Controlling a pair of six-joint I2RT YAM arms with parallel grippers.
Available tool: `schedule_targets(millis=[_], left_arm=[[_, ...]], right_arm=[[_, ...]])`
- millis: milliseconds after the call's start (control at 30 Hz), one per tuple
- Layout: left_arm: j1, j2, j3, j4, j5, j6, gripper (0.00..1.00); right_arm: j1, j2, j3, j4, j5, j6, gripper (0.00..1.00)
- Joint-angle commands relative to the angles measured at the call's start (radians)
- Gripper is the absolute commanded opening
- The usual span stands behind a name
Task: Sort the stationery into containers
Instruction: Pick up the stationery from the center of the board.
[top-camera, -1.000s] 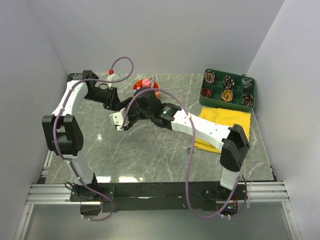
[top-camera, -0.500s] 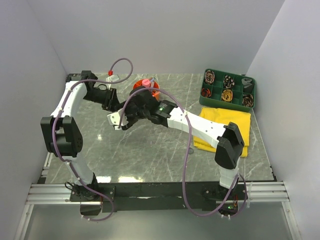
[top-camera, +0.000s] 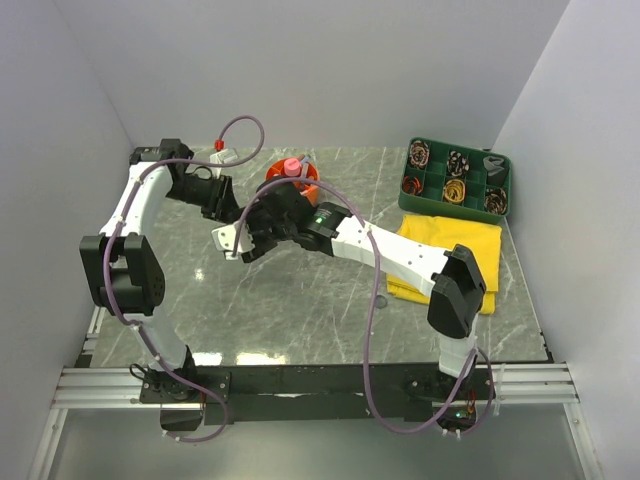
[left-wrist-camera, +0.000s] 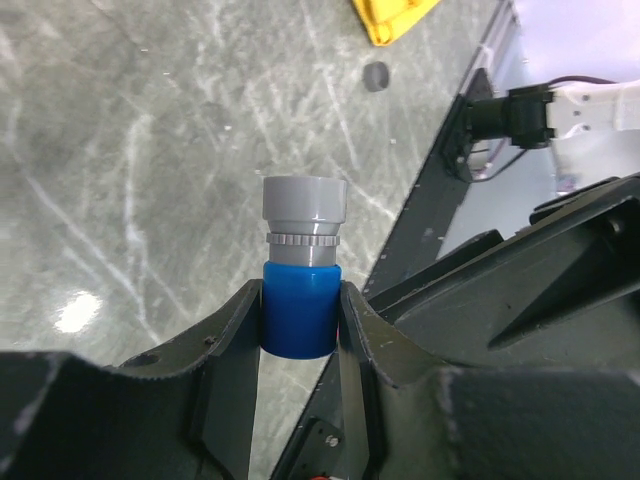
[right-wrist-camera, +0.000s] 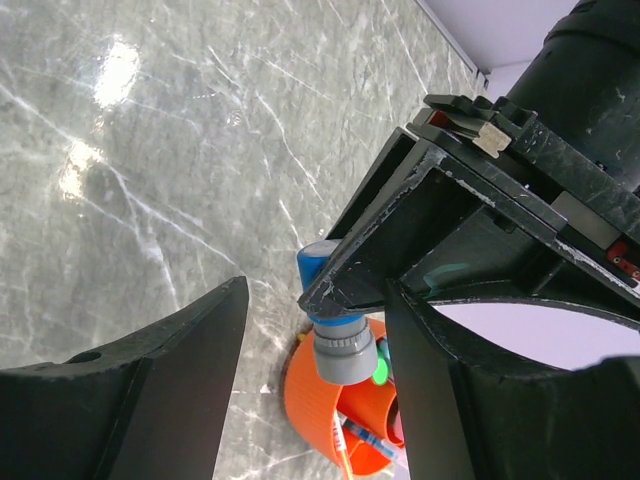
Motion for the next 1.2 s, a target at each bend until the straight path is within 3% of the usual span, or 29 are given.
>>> schedule_targets(millis=[0,133,533,833,1000,1167], left_arm=[[-0.001,-0.086,0.018,-0.057,0.032,-0.016,0.01],[-0.001,-0.098,-0.005,-0.057,0.014,-0.014,0.01],[-0.002,-0.104,-0.019,-0.057,-0.017,-0.031,0.01],[-0.002,-0.106,-0.022,-0.057,-0.015,-0.040,0.01],[-0.001,-0.095,-0.022,-0.057,-0.026,-0.042,0.01],[-0.001,-0.081,-0.013,-0.055,-0.018,-0.039,0.01]], right_arm=[[-0.027,0.069,0.038,-0.012,0.076,0.050,0.64],[-0.054,0.097,0.097,-0.066,0.083,0.067,0.62],[-0.090,0.022,0.020,-0.100,0.131,0.065,0.63],[-0.104,-0.018,-0.049,0.003,0.160,0.082,0.64],[-0.100,-0.032,-0.014,0.002,0.090,0.090,0.64],[-0.100,-0.091,-0.081,0.024,0.004,0.086,0.65]])
